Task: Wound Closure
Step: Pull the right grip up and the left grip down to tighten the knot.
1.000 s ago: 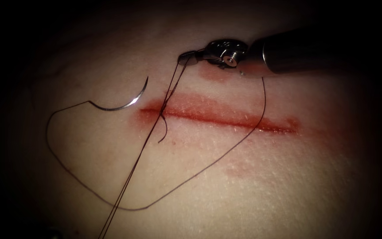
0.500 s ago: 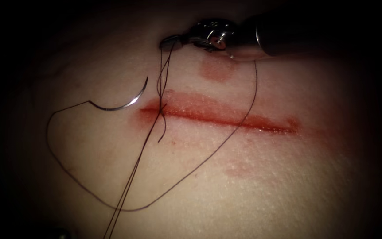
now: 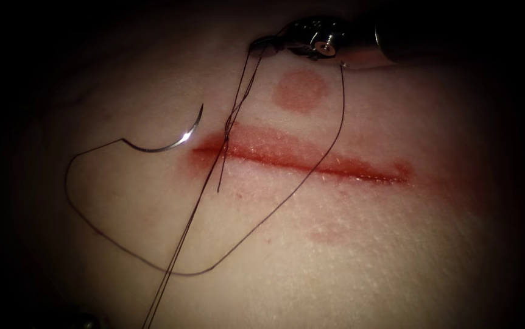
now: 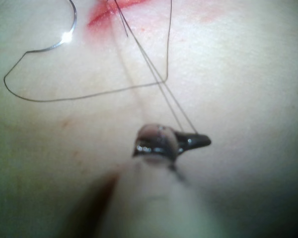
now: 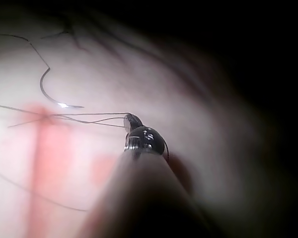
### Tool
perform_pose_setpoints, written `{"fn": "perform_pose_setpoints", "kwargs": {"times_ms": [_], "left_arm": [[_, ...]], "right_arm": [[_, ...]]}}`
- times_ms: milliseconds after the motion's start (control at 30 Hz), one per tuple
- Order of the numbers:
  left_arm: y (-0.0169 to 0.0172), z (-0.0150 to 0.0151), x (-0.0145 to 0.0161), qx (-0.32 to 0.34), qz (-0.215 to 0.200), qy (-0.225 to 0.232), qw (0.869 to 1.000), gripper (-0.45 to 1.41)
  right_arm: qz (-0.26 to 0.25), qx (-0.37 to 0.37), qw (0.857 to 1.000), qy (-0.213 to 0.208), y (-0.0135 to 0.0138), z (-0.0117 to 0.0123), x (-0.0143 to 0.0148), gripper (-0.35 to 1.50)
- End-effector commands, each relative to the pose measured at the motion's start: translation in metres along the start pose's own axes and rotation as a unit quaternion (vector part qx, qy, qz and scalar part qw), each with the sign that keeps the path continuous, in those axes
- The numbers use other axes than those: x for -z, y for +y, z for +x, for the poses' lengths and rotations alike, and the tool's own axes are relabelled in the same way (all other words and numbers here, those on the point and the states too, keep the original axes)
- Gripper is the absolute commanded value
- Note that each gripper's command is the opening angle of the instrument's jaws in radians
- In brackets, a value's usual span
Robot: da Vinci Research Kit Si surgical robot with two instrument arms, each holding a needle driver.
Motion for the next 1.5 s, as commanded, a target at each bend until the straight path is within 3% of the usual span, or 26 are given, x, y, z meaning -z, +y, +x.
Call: {"fn": "perform_pose_setpoints", "kwargs": {"times_ms": [33,533,1167,1267,1500], "left_arm": [[-0.0006,-0.0005,-0.0008,0.0,-0.002,0.001,1.0,-0.35],[-0.0014,0.0009,-0.0008,-0.009,0.021,0.019,1.0,-0.35],[-0.0014,0.0009,-0.0008,-0.009,0.021,0.019,1.0,-0.35],[-0.0014,0.0009,-0.0008,-0.009,0.021,0.019,1.0,-0.35],[-0.0014,0.0009,-0.0008,-0.009,0.021,0.019,1.0,-0.35]], "right_arm": [[0.001,0.001,1.0,0.001,0.0001,-0.0001,-0.0008,-0.35],[-0.001,0.001,1.0,0.001,-0.0002,-0.0001,-0.0009,-0.35],[-0.001,0.001,1.0,0.001,-0.0002,-0.0001,-0.0009,-0.35],[0.04,-0.001,0.999,0.025,-0.0008,0.0001,-0.0006,-0.35],[0.076,0.006,0.996,0.034,-0.0015,0.001,-0.0012,-0.35]]}}
